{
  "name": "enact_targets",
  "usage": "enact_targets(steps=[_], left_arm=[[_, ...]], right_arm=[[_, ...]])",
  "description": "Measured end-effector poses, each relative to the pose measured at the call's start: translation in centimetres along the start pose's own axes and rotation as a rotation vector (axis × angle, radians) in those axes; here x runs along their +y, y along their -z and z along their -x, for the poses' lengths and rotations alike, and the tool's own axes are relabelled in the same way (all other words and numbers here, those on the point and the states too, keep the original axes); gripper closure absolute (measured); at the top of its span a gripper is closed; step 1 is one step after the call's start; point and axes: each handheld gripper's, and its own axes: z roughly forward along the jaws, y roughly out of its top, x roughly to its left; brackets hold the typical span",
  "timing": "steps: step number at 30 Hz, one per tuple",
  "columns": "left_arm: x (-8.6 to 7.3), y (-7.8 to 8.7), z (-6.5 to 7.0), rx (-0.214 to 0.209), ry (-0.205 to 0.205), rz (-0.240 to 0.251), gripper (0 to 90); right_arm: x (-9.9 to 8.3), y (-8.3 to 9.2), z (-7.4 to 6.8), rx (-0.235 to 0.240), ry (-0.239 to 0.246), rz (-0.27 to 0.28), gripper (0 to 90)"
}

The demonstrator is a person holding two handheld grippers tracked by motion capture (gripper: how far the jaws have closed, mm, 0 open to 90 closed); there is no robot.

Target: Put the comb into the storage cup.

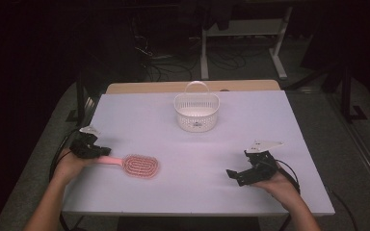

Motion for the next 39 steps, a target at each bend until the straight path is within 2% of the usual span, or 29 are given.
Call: enact_targets(steps=[12,16,24,39], left_arm=[[-2.1,1.4,1.0,-0.020,0.005,0.001,90.0],[-2.9,1.9,1.7,-0.045,0.014,0.025,90.0],[-4.0,2.6,2.6,-0.079,0.012,0.038,90.0],[-6.0,3.6,4.3,-0.117,0.015,0.052,90.0]], right_arm=[[0.0,-0.1,-0.1,0.002,-0.003,-0.001,0.0],[0.0,0.0,-0.1,0.003,-0.002,-0.002,0.0],[0.0,0.0,-0.1,0.003,0.000,-0.001,0.0],[0.0,0.0,-0.2,0.002,0.004,-0.004,0.0]])
